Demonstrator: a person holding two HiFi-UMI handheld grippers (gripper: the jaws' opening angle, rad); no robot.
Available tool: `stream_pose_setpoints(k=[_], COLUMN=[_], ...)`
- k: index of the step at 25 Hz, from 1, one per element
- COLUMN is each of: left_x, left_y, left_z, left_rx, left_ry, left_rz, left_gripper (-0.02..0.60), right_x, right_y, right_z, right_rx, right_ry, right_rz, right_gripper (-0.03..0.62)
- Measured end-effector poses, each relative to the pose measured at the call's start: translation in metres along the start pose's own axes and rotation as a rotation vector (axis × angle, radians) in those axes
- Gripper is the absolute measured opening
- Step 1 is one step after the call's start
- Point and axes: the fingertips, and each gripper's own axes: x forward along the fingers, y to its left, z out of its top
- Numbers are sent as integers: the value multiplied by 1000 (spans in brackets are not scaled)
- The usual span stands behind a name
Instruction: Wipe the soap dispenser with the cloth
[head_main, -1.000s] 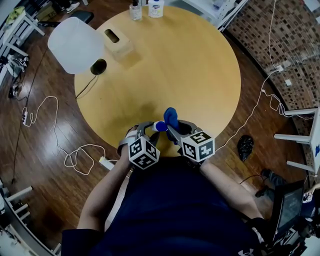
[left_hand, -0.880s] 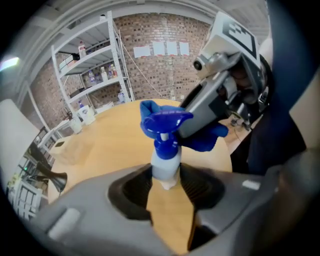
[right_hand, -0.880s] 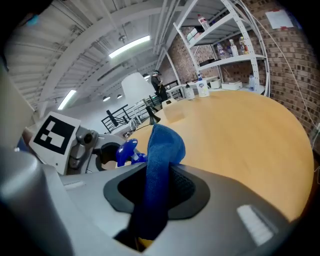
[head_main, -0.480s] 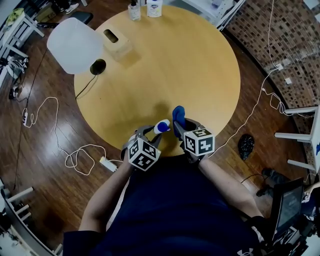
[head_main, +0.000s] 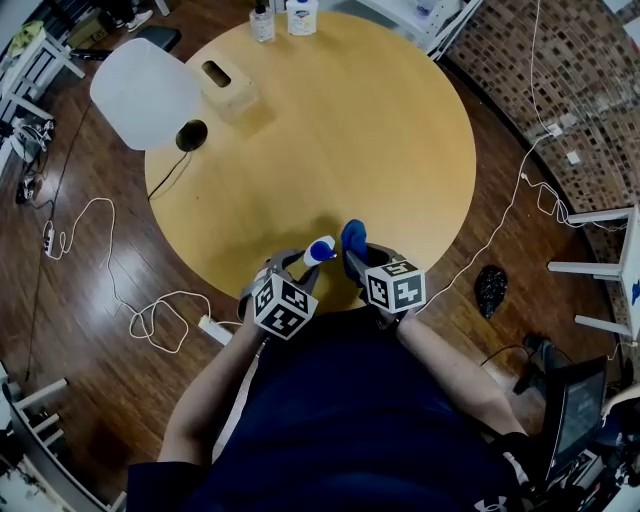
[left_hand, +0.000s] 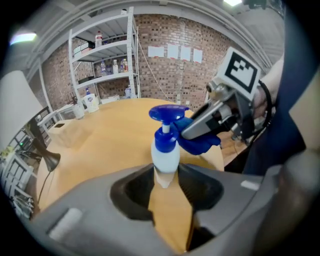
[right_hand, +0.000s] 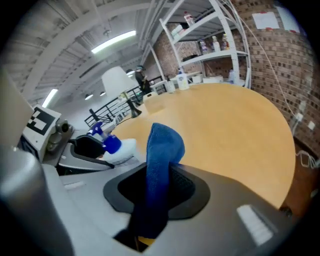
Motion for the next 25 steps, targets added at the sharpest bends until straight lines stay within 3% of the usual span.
stream_pose_setpoints(k=[3, 6, 10, 13, 16, 19, 25], left_x=[-6, -15, -14, -3, 0, -13, -41], left_y=[1, 6, 1, -3, 8, 31, 64], left_z=[7, 22, 45, 51, 53, 45, -5], left_rx=[-1, 13, 132, 171, 12, -240, -722], left_ry=[-38, -73, -45, -16, -63, -122, -231], left_rz=[14, 28, 28, -4, -18, -15, -97], left_gripper=[168, 237, 235, 173, 140, 140, 138], right_x=[-10, -18, -21, -18, -17, -20, -17], right_y=[-23, -27, -22, -16, -13, -18, -22], right_z=[-9, -10, -11, -13, -15, -16, -11], right_rx=[113, 129, 118, 106, 106, 115, 109], right_ry=[-16, -34, -34, -31, -28, -26, -17], right_rz=[-28, -31, -24, -13, -6, -13, -11], right_gripper=[103, 103, 103, 103, 104, 104, 104])
